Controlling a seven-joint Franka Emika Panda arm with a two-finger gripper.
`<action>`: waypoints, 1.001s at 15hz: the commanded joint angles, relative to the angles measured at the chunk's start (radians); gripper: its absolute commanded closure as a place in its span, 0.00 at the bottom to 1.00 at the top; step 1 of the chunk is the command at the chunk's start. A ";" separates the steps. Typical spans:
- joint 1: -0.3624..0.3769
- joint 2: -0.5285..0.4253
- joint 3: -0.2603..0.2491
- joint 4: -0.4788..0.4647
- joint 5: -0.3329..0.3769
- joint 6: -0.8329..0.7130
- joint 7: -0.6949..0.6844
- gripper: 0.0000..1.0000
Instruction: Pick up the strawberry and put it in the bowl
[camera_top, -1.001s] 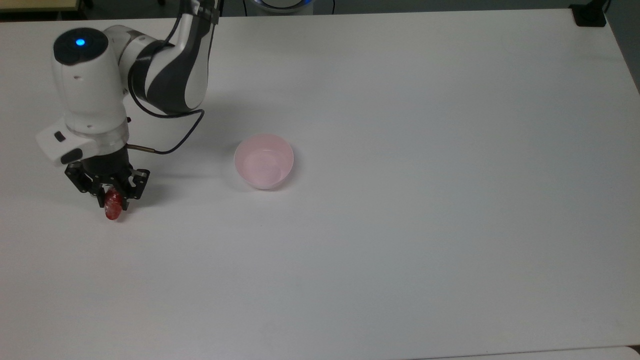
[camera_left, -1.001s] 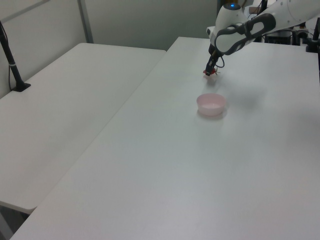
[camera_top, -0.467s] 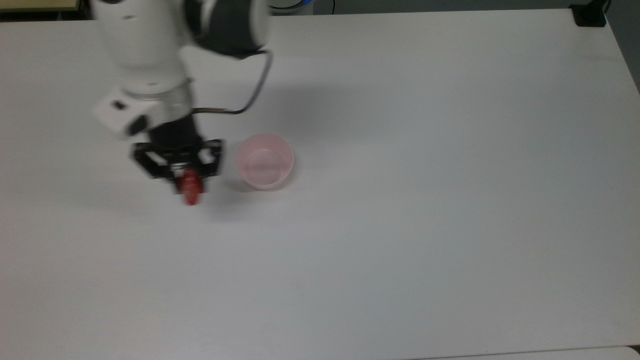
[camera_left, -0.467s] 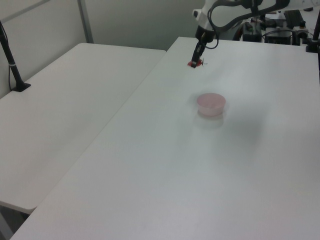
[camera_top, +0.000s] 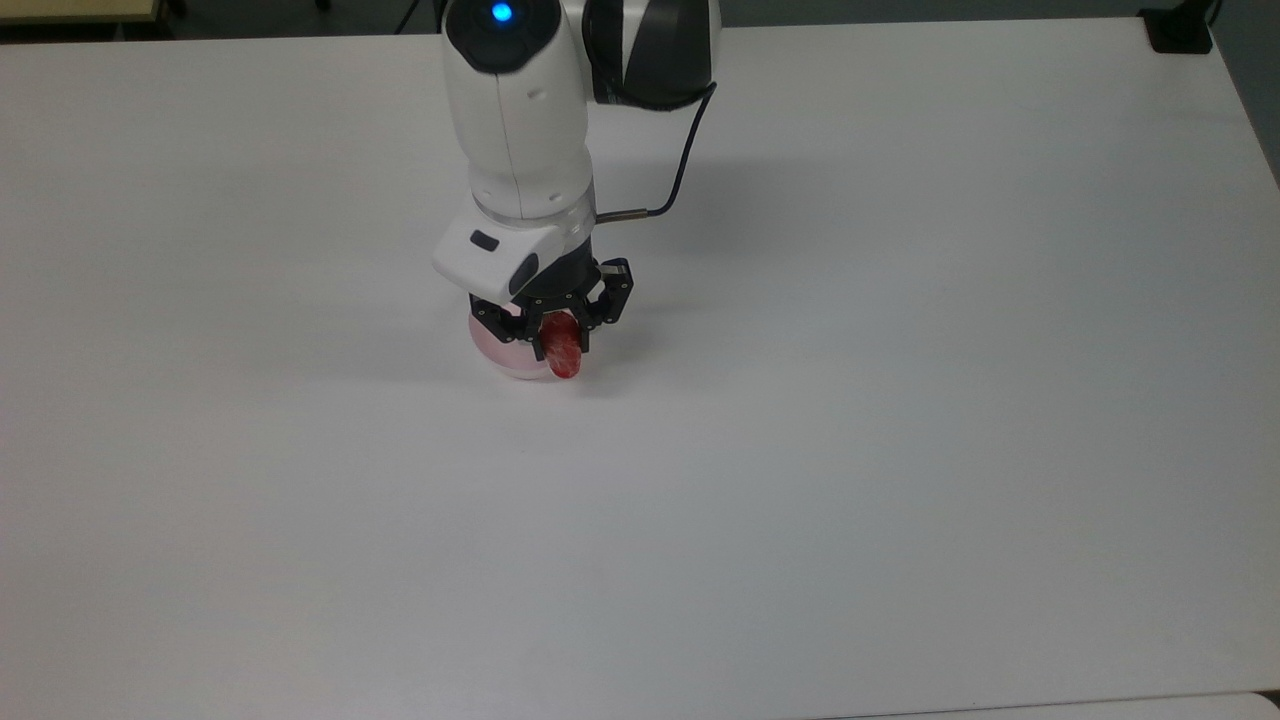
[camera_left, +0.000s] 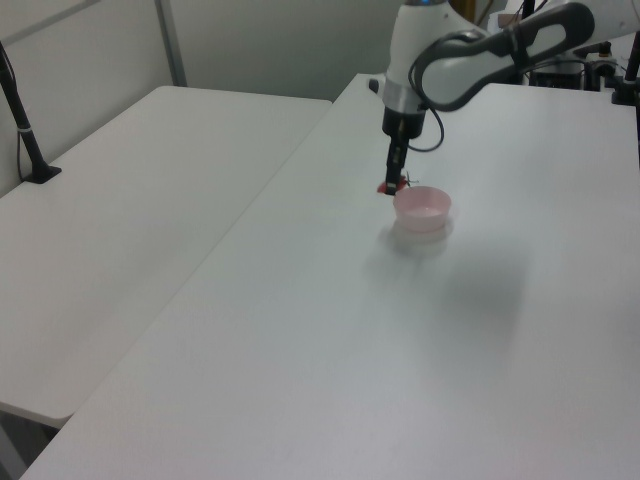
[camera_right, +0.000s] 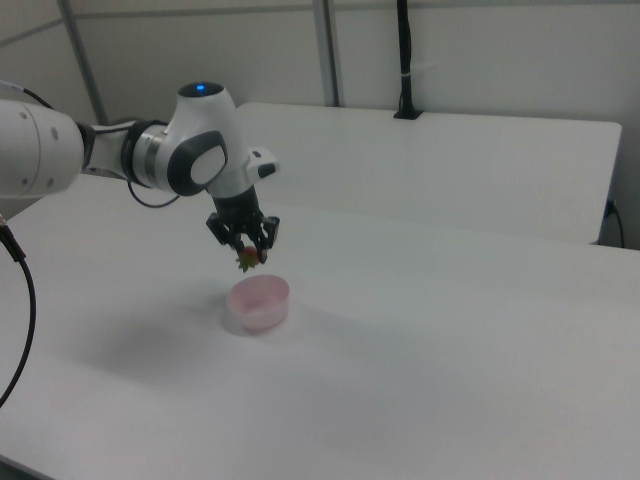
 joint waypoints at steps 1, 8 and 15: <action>0.002 -0.041 -0.009 -0.067 -0.034 -0.003 0.009 0.22; -0.171 -0.257 0.118 0.027 -0.157 -0.349 0.317 0.00; -0.359 -0.362 0.323 0.031 -0.260 -0.536 0.350 0.00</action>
